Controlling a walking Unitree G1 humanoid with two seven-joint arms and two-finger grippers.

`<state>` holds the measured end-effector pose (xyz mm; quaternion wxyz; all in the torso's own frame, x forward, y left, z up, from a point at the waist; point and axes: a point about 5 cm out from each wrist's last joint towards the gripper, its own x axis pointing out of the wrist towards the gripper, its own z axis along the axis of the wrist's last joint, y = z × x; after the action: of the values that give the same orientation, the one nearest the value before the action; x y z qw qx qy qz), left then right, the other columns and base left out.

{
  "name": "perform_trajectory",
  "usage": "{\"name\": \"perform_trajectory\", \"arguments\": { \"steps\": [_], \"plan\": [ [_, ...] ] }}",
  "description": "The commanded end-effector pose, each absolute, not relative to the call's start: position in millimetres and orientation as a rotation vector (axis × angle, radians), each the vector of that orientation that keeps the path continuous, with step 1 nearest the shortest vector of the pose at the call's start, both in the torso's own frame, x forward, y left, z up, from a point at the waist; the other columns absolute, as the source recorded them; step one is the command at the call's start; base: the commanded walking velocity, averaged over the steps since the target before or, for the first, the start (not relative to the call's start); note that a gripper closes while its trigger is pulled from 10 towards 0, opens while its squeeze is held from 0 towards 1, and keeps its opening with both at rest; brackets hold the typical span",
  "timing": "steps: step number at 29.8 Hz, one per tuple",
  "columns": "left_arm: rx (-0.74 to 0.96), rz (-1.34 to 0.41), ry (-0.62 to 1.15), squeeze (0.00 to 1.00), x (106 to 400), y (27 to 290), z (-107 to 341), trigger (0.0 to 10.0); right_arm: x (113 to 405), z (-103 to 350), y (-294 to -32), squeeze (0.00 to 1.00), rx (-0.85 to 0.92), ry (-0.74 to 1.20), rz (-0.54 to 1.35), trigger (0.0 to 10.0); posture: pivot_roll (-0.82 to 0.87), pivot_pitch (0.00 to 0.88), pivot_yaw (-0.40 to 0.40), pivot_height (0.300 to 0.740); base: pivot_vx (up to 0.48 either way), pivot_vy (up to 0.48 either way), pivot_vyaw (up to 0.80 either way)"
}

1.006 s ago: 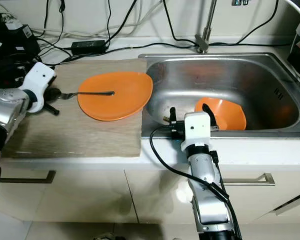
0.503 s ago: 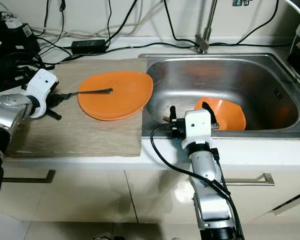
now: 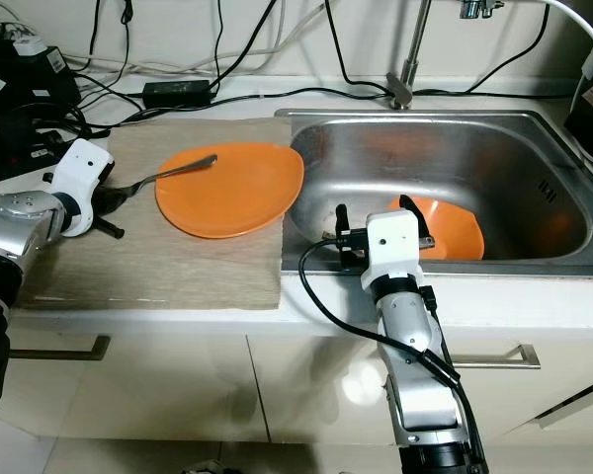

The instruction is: Kitchen organization

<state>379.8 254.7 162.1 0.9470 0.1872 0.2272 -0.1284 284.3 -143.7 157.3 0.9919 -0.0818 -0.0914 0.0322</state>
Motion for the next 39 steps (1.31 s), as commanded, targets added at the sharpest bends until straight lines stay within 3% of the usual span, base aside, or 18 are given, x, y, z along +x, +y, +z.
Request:
{"name": "perform_trajectory", "arguments": {
  "steps": [1,7,24,39],
  "plan": [
    [0.349,-0.273,0.547,0.0,371,253,137,10.0,290,168,-145,0.0,-0.101,-0.202,0.094,10.0,-0.05,0.0,0.0,0.74,0.0,0.0,0.0],
    [0.337,-0.281,0.546,0.0,370,248,132,10.0,308,181,-144,0.0,-0.028,-0.211,0.164,10.0,-0.05,0.0,-0.016,0.74,0.0,0.0,0.0],
    [0.371,-0.335,0.512,0.0,372,237,133,10.0,369,180,-109,0.0,0.371,-0.088,0.337,10.0,0.0,0.0,-0.049,0.74,0.0,0.0,0.0],
    [0.36,-0.483,0.475,0.0,370,201,131,10.0,390,174,-51,0.0,0.412,0.046,0.426,10.0,0.05,0.002,-0.073,0.74,0.0,0.0,0.0]
  ]
}}
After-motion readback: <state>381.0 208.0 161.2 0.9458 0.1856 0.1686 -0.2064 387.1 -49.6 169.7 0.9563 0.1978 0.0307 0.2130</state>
